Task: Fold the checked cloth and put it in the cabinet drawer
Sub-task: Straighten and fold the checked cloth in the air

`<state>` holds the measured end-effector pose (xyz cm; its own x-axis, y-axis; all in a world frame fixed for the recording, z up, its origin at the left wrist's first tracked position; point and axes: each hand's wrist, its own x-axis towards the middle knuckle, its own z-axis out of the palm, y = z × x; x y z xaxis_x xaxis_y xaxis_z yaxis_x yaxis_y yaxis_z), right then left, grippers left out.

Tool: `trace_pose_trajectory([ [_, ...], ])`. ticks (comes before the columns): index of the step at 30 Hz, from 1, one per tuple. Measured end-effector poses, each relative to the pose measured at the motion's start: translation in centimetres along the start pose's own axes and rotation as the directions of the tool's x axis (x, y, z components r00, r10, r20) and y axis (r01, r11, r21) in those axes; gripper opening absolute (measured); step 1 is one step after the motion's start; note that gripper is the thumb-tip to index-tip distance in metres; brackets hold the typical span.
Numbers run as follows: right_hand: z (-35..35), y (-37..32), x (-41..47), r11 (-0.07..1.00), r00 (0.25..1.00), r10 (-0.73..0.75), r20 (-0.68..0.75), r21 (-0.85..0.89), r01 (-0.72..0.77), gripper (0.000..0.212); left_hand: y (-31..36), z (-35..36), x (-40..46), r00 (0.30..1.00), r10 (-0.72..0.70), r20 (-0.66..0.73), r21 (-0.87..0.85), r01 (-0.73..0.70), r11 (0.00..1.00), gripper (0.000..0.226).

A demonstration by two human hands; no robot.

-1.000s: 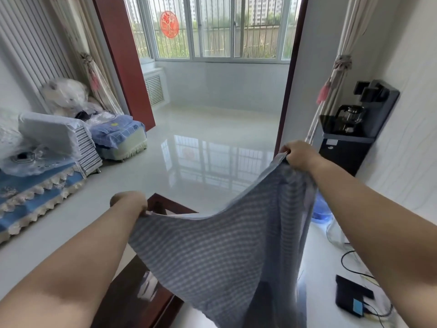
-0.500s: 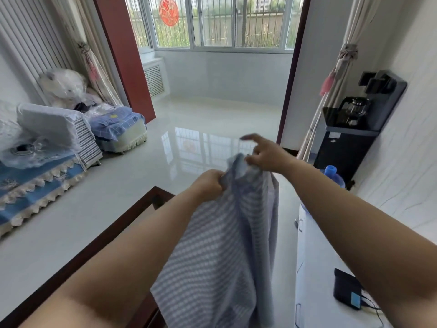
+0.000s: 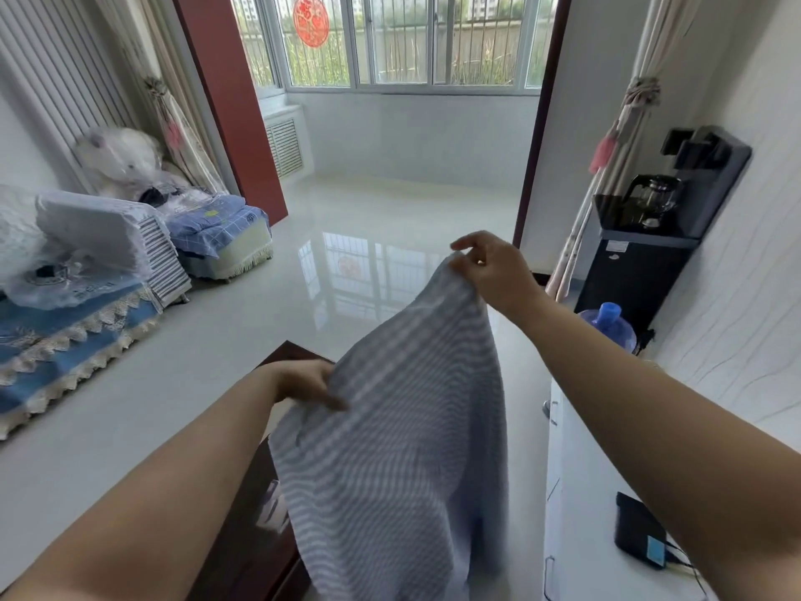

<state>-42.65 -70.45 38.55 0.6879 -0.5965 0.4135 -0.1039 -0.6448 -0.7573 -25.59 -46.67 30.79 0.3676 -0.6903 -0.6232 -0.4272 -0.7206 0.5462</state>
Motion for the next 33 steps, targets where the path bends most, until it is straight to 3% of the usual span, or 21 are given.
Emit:
trace_pose_trajectory([
  [2, 1.1, -1.5, -0.8, 1.0, 0.995, -0.017, 0.099, 0.021, 0.015, 0.016, 3.5, -0.1, -1.4, 0.979, 0.199, -0.046, -0.319, -0.204, 0.926, 0.042],
  [3, 1.7, -2.2, -1.3, 0.999, 0.989, -0.023, 0.148, 0.043, 0.017, 0.017, 5.4, -0.2, -1.9, 0.953, 0.276, -0.129, -0.385, -0.304, 0.871, 0.048],
  [7, 2.9, -3.4, -2.8, 0.993, 0.974, -0.036, 0.222, 0.118, 0.01, 0.02, 10.2, -0.5, -3.0, 0.841, 0.373, -0.392, -0.405, -0.522, 0.751, 0.032],
  [14, 3.5, -2.6, -4.3, 0.949, 0.992, 0.055, 0.112, 0.303, -0.087, 0.022, 11.3, 0.0, -2.7, 0.807, 0.345, -0.48, -0.35, -0.536, 0.768, 0.023],
  [17, 3.7, -2.5, -5.1, 0.923, 0.992, 0.102, 0.074, 0.366, -0.122, 0.028, 12.1, 0.4, -2.6, 0.756, 0.36, -0.547, -0.23, -0.549, 0.804, 0.023],
  [22, 3.2, -0.8, -5.6, 0.831, 0.955, 0.175, 0.24, 0.484, -0.274, 0.02, 12.1, 0.6, -2.4, 0.701, 0.39, -0.597, -0.105, -0.55, 0.828, 0.031],
  [28, 3.6, -0.6, -6.2, 0.883, 0.977, 0.197, 0.076, 0.419, -0.211, 0.007, 12.4, 1.4, -1.3, 0.66, 0.445, -0.605, 0.036, -0.536, 0.844, 0.033],
  [33, 3.9, -0.7, -6.9, 0.947, 0.979, 0.203, 0.004, 0.255, -0.197, 0.017, 12.5, 2.4, -0.6, 0.521, 0.447, -0.728, 0.096, -0.568, 0.818, 0.034],
])
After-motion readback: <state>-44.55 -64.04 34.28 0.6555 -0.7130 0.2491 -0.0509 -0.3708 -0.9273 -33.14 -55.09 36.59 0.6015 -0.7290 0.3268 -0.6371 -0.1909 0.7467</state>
